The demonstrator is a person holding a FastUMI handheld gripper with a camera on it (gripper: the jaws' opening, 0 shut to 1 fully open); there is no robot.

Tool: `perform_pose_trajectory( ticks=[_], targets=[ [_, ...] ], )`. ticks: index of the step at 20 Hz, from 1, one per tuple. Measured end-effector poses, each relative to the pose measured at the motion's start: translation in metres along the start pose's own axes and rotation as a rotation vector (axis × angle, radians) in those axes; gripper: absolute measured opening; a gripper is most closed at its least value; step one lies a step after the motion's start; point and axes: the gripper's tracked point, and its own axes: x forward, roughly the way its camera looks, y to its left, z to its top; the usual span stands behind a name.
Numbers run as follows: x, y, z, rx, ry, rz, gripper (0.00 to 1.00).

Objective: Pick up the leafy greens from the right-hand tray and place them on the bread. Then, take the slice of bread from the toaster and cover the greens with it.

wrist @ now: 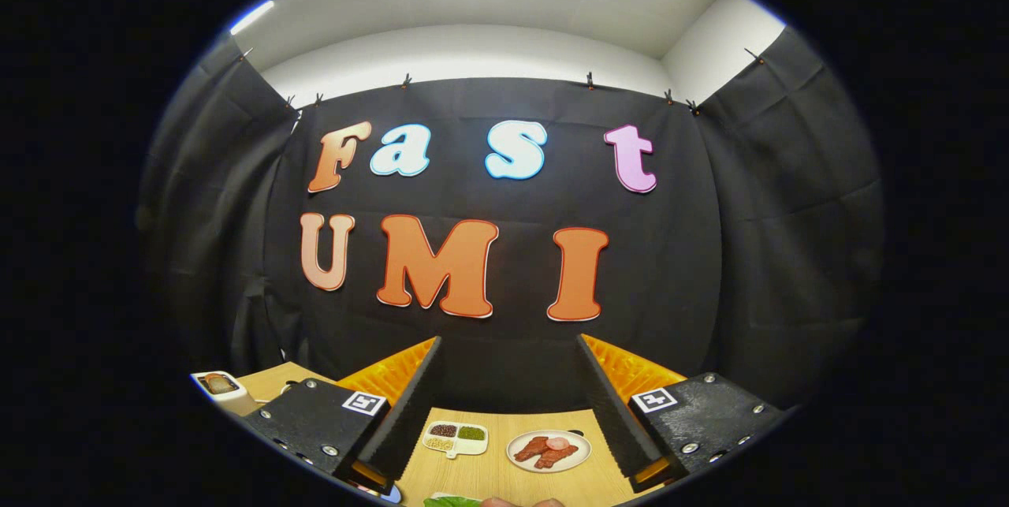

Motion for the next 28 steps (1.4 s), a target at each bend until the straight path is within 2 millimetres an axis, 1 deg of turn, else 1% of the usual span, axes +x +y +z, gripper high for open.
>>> perform_pose_trajectory(
  ticks=[2, 5, 7, 10, 12, 14, 20, 21, 24, 28],
  targets=[
    [0.004, 0.013, -0.016, 0.019, 0.056, 0.035, 0.97],
    [0.010, 0.019, -0.032, 0.022, 0.124, 0.051, 0.97],
    [0.013, 0.023, -0.048, 0.031, 0.172, 0.053, 0.98],
    [0.016, 0.028, -0.076, 0.022, 0.266, 0.052, 0.97],
    [0.015, 0.031, -0.101, 0.018, 0.344, 0.057, 0.98],
    [0.014, 0.034, -0.121, 0.024, 0.414, 0.065, 0.98],
    [0.006, 0.047, -0.184, 0.023, 0.627, 0.086, 0.98],
    [0.001, 0.047, -0.197, 0.023, 0.668, 0.091, 0.98],
    [-0.008, 0.053, -0.232, 0.018, 0.782, 0.103, 0.98],
    [-0.023, 0.061, -0.272, 0.023, 0.939, 0.124, 0.98]
  ],
)
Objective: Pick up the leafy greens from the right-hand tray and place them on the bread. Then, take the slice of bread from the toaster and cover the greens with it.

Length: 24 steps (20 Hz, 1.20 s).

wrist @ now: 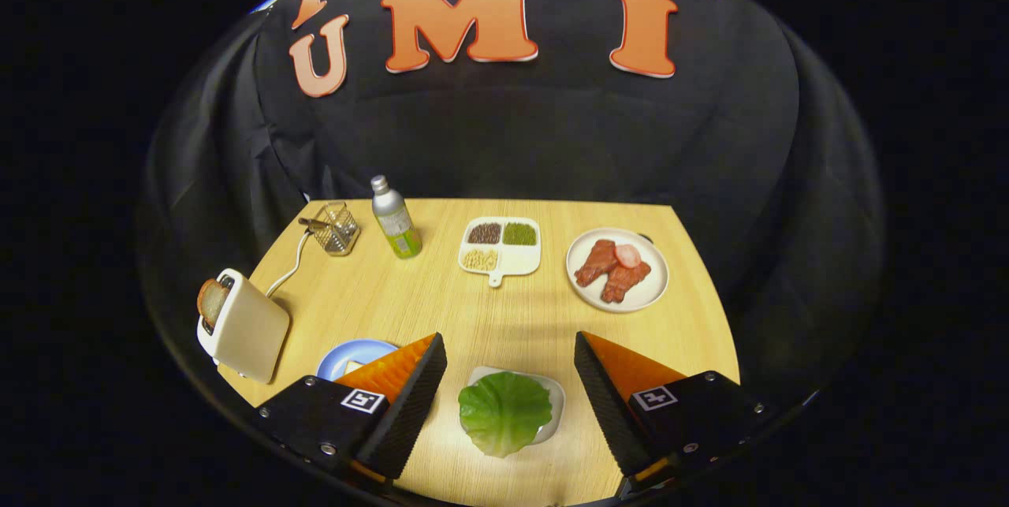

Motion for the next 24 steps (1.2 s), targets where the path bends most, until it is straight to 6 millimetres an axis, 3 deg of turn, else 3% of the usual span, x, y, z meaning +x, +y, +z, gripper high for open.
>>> perform_pose_trajectory(
  ticks=[8, 19, 24],
  targets=[
    [0.050, 0.011, -0.093, -0.048, 0.314, 0.032, 0.98],
    [0.101, 0.007, -0.157, -0.039, 0.526, -0.013, 0.98],
    [0.114, 0.008, -0.177, -0.057, 0.580, -0.033, 0.92]
  ],
)
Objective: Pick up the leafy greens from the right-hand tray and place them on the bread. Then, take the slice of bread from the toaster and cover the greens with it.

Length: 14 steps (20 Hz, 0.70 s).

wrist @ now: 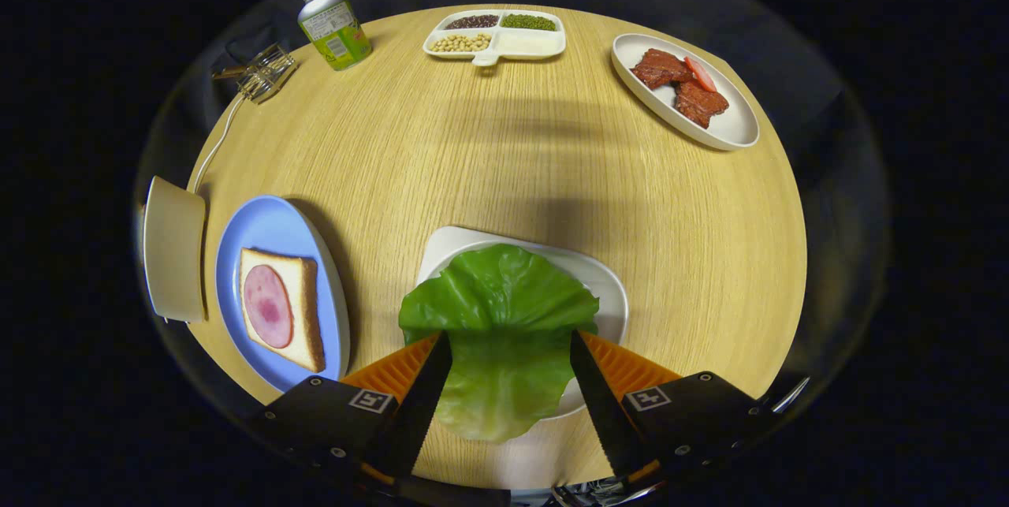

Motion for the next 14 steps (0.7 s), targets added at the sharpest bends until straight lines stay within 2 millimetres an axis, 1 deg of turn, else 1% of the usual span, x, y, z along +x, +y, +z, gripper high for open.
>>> perform_pose_trajectory(
  ticks=[1, 3, 4, 9, 12, 14],
  targets=[
    [0.005, 0.001, -0.002, -0.002, 0.006, -0.009, 0.90],
    [0.006, 0.005, -0.002, 0.032, 0.010, 0.006, 0.89],
    [0.006, 0.005, -0.002, 0.044, 0.014, 0.002, 0.86],
    [0.005, 0.001, -0.002, 0.076, 0.018, 0.003, 0.83],
    [0.005, -0.006, -0.001, 0.124, 0.022, -0.004, 0.65],
    [0.004, -0.009, -0.001, 0.161, 0.006, -0.015, 0.46]
  ],
)
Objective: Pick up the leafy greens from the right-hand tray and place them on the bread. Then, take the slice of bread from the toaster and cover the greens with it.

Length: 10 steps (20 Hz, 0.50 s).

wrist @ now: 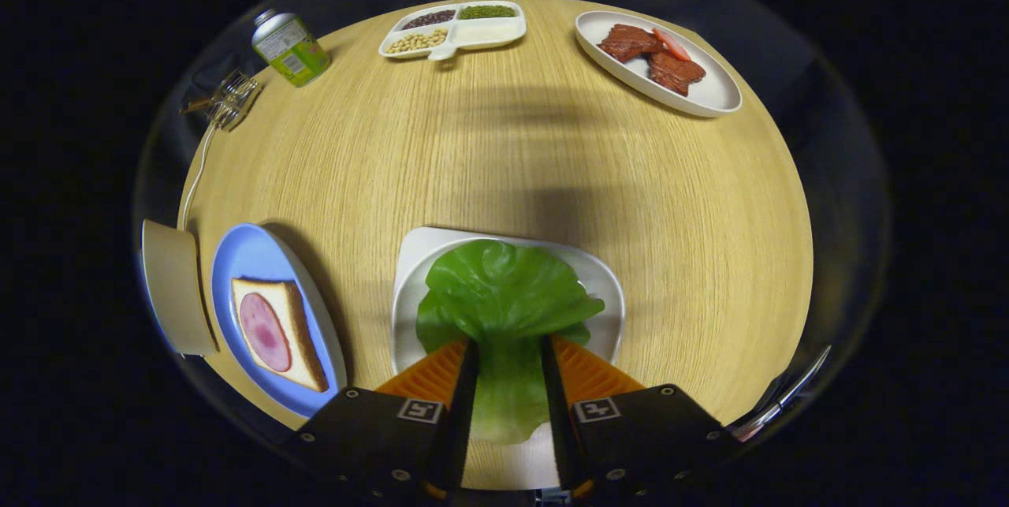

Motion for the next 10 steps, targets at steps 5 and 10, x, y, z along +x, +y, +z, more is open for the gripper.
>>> perform_pose_trajectory(
  ticks=[5, 10],
  targets=[
    [0.000, 0.001, 0.001, 0.032, -0.064, -0.016, 0.07],
    [-0.010, 0.010, -0.007, 0.094, -0.055, 0.017, 0.01]
  ],
)
